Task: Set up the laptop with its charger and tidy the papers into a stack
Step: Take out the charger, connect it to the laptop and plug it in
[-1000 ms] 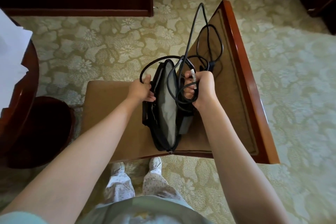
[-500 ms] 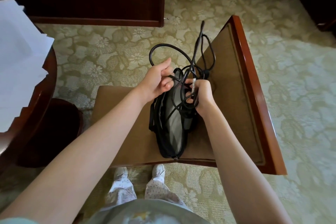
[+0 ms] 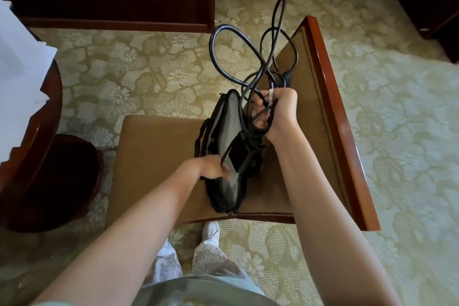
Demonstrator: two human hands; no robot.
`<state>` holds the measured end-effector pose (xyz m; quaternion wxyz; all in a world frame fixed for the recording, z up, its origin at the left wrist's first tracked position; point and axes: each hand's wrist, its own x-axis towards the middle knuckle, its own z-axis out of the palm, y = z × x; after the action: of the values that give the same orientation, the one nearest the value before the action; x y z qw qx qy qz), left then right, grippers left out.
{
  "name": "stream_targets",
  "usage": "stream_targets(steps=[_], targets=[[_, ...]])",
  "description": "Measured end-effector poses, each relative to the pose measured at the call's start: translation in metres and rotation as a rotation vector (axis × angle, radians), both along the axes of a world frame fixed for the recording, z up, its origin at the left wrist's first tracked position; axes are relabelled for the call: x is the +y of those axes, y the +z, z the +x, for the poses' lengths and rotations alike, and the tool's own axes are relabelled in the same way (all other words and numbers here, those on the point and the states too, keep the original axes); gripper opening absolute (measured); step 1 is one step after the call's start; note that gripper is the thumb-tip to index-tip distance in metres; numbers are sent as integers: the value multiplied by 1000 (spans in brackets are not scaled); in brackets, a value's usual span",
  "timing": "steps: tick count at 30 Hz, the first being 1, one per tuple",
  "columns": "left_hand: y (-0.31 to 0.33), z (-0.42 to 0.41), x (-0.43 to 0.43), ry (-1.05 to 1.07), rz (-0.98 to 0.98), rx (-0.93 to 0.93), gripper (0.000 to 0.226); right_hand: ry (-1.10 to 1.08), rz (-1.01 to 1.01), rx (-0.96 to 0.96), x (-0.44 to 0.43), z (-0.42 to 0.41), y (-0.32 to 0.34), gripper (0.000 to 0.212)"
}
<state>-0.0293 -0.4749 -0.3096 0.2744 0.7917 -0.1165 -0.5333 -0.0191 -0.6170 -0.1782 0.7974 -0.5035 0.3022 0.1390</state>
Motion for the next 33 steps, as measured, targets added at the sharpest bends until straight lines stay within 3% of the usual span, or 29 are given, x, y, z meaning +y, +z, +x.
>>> stream_targets(steps=[3,5,8,10,16,21,25,27,33], targets=[[4,8,-1,335,-28,-122,6,-82,-85,31,-1,1,7,36],[12,22,0,609,-55,-247,12,-96,-136,76,-1,1,6,29],[36,41,1,1045,-230,-115,29,-96,-150,152,2,-1,-1,29],[51,47,1,1153,-396,-22,28,-90,-160,165,6,-1,-6,31],[93,58,-7,1314,-1023,387,36,105,-246,123,15,4,-21,35],[121,67,-14,1369,-1252,472,35,281,-323,86,21,6,-15,25],[137,72,-10,1379,-1352,528,37,478,-577,30,26,16,14,30],[148,75,-5,1335,-1373,472,36,451,-665,-7,29,25,26,23],[144,83,33,1227,-1166,202,26,331,-701,-61,43,57,54,33]])
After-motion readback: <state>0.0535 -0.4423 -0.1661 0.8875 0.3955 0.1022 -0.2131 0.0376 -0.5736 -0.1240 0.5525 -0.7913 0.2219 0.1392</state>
